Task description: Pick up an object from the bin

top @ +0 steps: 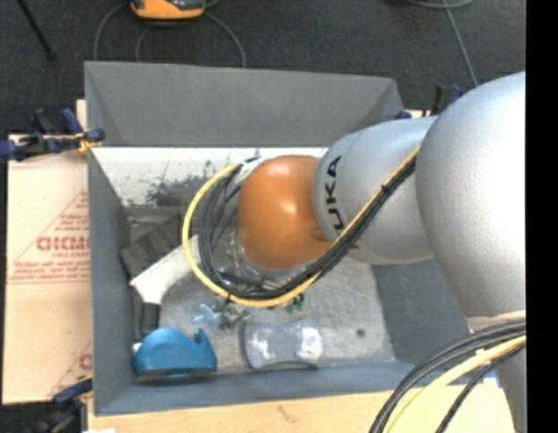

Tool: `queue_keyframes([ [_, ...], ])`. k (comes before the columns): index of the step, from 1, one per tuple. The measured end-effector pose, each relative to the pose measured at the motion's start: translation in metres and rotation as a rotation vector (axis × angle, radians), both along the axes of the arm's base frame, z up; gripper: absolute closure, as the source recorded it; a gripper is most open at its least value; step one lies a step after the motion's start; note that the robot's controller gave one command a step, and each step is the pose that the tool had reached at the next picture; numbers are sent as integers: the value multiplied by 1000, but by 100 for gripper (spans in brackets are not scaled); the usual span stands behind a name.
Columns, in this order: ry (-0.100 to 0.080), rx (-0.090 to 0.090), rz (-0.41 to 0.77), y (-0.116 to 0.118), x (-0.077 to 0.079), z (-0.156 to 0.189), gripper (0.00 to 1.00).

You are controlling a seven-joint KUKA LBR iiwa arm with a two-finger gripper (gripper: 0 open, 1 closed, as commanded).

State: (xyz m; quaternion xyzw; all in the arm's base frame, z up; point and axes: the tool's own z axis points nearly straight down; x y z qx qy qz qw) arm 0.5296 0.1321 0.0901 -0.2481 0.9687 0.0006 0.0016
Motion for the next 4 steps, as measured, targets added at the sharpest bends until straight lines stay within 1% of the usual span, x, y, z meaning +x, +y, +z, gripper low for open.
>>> queue_keyframes([
  [1, 4, -2, -1, 0, -1, 7, 100],
  [2, 11, -4, -2, -1, -2, 29, 100],
  [4, 0, -2, -2, -1, 0, 75, 100],
])
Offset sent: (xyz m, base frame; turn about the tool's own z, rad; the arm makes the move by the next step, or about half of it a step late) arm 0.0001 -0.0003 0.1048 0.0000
